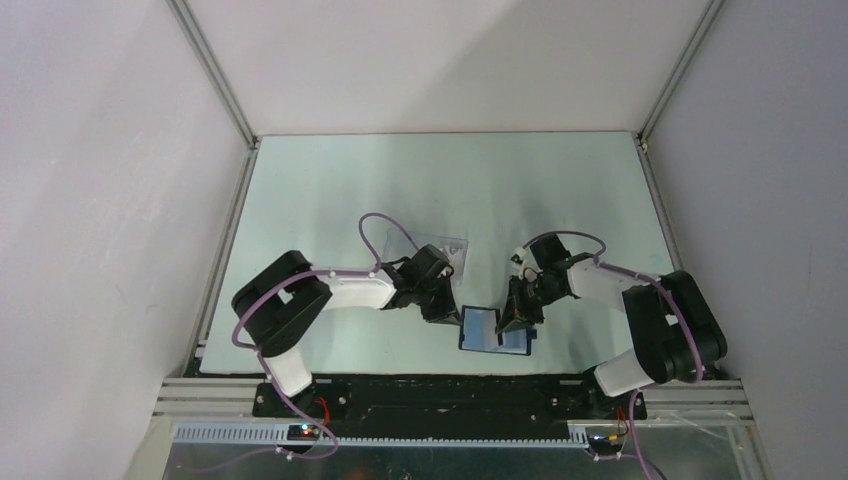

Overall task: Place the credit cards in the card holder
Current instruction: Insert the credit card into the card holder.

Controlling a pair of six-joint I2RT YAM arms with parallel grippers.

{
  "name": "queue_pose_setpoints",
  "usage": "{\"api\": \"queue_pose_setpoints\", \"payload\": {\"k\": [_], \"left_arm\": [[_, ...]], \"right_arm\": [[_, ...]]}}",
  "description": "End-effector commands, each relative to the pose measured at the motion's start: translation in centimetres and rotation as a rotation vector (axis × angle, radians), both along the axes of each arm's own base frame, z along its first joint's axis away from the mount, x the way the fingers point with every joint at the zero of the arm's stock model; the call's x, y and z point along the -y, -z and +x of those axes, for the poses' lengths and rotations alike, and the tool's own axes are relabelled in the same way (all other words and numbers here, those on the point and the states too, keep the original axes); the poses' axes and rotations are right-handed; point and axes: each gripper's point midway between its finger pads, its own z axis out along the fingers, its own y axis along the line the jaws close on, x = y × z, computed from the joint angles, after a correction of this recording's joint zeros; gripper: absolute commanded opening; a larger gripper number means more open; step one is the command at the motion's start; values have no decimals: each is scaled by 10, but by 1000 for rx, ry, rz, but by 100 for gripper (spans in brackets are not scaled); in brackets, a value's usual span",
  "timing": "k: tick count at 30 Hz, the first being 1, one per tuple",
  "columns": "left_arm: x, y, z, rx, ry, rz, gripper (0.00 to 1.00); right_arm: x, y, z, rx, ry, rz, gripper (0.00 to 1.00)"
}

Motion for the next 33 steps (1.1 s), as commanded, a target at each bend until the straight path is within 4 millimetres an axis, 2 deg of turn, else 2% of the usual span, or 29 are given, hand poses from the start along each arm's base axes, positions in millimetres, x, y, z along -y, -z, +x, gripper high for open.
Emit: {"api": "queue_pose_setpoints", "payload": {"k": [1, 6, 17, 23, 28, 33], "left_arm": [[-19, 27, 3, 15, 2, 114, 5], [-19, 27, 2, 9, 2, 115, 5], [-22, 21, -3, -16, -40, 97, 2], [-21, 17, -6, -25, -49, 85, 0], [-21, 18, -9, -38, -56, 83, 0], [-29, 16, -12, -53, -104, 82, 0]], "right_arm": [[3, 13, -8, -48, -22, -41, 0], [8, 29, -6, -49, -12, -119, 2], [2, 19, -4, 34, 8, -181, 48], [-1, 18, -5, 45, 0, -199, 61], [-18, 20, 0, 37, -26, -182, 66], [-48, 12, 4, 56, -50, -131, 73]]}}
